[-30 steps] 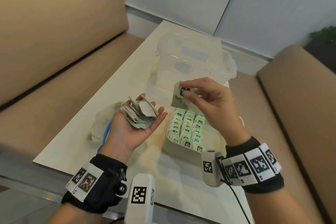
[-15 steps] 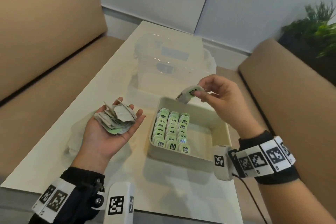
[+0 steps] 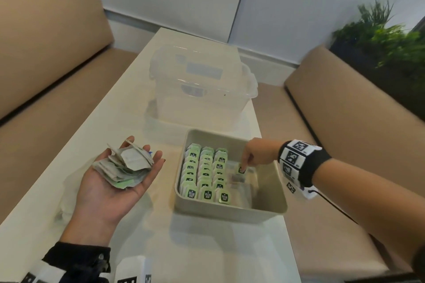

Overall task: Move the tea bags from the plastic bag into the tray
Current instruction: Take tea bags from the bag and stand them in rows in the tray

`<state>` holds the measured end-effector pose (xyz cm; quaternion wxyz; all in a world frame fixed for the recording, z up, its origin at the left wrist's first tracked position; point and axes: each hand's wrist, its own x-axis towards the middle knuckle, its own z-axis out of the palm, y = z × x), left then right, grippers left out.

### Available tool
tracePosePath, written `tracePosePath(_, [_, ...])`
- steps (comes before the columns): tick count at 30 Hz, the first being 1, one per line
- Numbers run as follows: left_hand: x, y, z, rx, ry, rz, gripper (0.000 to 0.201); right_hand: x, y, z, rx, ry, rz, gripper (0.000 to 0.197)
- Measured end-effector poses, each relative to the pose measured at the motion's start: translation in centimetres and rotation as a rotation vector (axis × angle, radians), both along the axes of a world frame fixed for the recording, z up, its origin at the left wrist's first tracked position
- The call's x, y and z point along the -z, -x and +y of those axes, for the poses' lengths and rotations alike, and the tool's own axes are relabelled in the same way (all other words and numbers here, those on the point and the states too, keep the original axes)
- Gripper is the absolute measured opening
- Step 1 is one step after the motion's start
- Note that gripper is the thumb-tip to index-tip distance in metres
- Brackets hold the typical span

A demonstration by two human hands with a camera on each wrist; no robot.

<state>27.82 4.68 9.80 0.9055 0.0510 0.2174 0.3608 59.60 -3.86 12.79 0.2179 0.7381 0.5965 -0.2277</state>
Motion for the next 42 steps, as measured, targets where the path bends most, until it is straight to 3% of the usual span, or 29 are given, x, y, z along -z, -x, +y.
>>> tracePosePath(3, [0.4, -0.1, 0.2, -0.027, 0.038, -0.011, 0.041, 1.0, -0.5, 1.4, -0.017, 0.078, -0.047, 0.038])
tracePosePath(7, [-0.2, -0.3, 0.0, -0.001, 0.018, -0.003, 0.036, 1.9, -0.9, 2.7, -0.042, 0.122, -0.099, 0.047])
tracePosePath(13, [0.5, -0.6, 0.0, -0.002, 0.044, -0.013, 0.046, 2.5, -0.9, 3.5, -0.05, 0.111, -0.113, 0.046])
tracePosePath(19, [-0.3, -1.0, -0.4, 0.066, 0.014, -0.045, 0.026, 2.7, -1.1, 3.2, -0.022, 0.08, -0.097, 0.046])
tracePosePath(23, [-0.3, -1.4, -0.8, 0.106, 0.011, -0.099, 0.057, 1.3, -0.1, 2.8, -0.035, 0.071, -0.14, 0.051])
tracePosePath(26, [-0.2, -2.0, -1.1, 0.143, 0.021, -0.122, 0.053, -1.2, 1.9, 2.8, -0.069, -0.103, -0.142, 0.041])
tracePosePath(29, [-0.1, -2.6, -1.2, 0.173, 0.05, -0.103, 0.027, -4.5, 5.6, 3.0, -0.098, -0.436, 0.193, 0.023])
tracePosePath(31, [0.4, -3.1, -1.1, 0.176, 0.081, -0.132, 0.035, -6.3, 8.7, 2.9, -0.139, -0.564, 0.42, 0.015])
tracePosePath(33, [0.7, -3.5, -1.4, 0.182, 0.078, -0.162, 0.037, -7.1, 11.3, 2.6, -0.17, -0.601, 0.509, 0.015])
tracePosePath(36, [0.7, -3.9, -1.7, 0.191, 0.032, -0.139, 0.031, -7.3, 13.9, 2.0, -0.24, -0.624, 0.502, 0.028])
tracePosePath(39, [0.7, -4.2, -1.9, 0.194, 0.01, -0.114, 0.024, -6.7, 15.2, 1.6, -0.246, -0.649, 0.372, 0.041])
tracePosePath(42, [0.8, -4.4, -2.0, 0.145, 0.013, -0.11, 0.027, -6.0, 15.8, 1.2, -0.245, -0.705, 0.279, 0.023])
